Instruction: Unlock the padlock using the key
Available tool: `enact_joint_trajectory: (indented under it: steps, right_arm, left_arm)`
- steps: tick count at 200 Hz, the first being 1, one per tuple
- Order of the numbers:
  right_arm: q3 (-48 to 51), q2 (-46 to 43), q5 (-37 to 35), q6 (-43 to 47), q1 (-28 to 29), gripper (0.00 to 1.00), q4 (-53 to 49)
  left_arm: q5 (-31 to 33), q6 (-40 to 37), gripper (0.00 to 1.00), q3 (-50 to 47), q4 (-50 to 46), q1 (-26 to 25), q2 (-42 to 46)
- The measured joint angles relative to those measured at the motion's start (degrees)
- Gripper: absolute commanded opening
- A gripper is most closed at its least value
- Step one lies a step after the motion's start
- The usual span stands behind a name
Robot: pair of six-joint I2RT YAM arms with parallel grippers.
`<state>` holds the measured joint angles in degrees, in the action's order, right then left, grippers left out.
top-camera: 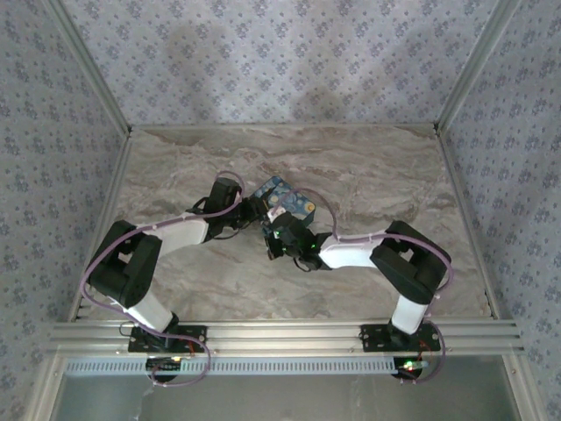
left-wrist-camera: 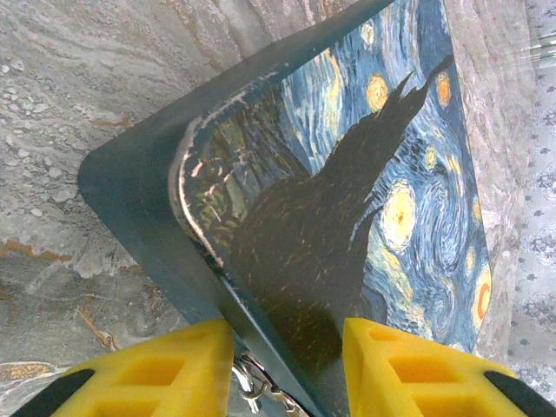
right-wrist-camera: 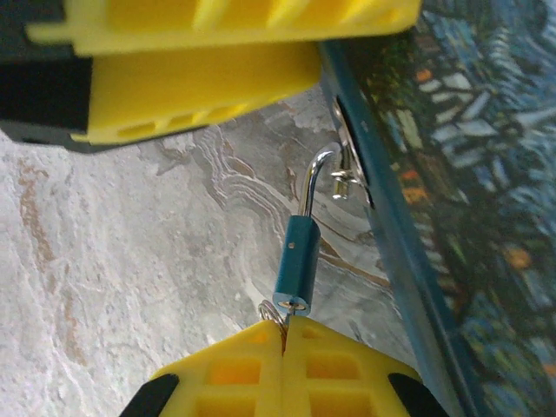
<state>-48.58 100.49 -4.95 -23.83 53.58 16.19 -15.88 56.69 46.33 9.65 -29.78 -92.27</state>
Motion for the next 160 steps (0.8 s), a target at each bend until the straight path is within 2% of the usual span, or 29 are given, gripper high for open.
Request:
enact_joint_trajectory:
  steps: [41,95,131,160]
  right_arm:
    - [-2.14,2.23,0.57,-1.57,-0.22,0.0,1.95]
    - [0.57,2.64,3.3,-5.99,-3.02,0.0,7.5]
    - [6.08,1.31,3.21,-7.15,-3.65,0.0,9.92]
    - [12.02,-3.43,2.73,-7.28,-3.98,0.0,10.23]
  left_arm:
    - [0.02,0.22,0.37,-0.02,0.04,0.0,0.02]
    - [0.02,0.37,0.38,-0.81,-0.13,0.0,0.9]
    - [0.35,0.17,0.45,-1.31,-2.23,0.46,3.8]
    - [1.88,-1.22,0.47,-1.14,-3.98,1.79,7.61]
